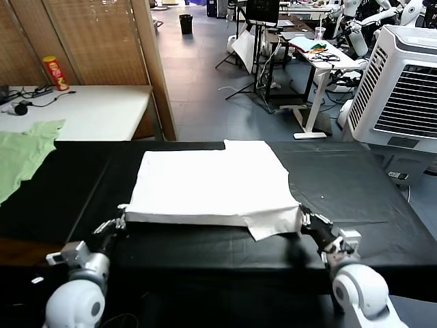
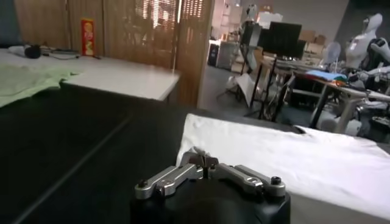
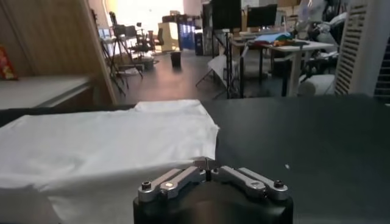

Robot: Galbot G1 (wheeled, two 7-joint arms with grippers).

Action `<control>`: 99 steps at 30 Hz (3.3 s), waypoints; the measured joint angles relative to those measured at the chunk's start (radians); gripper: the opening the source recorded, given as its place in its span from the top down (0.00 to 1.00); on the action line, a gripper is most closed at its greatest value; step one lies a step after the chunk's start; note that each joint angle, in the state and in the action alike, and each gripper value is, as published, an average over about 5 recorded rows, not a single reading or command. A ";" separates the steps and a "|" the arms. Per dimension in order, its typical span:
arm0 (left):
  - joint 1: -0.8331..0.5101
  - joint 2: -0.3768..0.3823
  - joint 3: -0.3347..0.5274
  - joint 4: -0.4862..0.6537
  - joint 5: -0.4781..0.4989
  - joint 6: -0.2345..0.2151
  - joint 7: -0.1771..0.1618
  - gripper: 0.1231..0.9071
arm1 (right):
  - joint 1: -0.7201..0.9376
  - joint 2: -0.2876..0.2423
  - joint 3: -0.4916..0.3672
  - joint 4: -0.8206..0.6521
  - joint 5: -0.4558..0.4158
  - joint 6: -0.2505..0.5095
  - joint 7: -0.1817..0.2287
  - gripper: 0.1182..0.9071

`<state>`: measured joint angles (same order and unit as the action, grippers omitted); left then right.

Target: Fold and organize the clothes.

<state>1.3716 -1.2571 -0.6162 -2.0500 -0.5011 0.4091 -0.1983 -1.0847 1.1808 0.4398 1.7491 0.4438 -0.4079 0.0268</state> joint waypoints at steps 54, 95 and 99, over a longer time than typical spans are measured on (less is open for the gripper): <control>-0.024 0.050 0.012 0.181 0.035 0.037 0.059 0.99 | -0.282 -0.054 0.083 0.286 -0.008 -0.217 0.043 0.99; 0.359 0.176 -0.181 -0.197 -0.028 0.138 0.037 0.14 | -0.356 -0.141 0.217 0.424 0.083 -0.121 0.045 0.14; 0.241 0.211 -0.167 -0.146 0.003 0.121 0.062 0.14 | -0.148 -0.171 0.128 0.280 0.101 -0.110 0.085 0.14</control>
<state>1.6126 -1.0461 -0.7834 -2.1956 -0.4978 0.5305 -0.1361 -1.2324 1.0094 0.5675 2.0294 0.5448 -0.5182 0.1122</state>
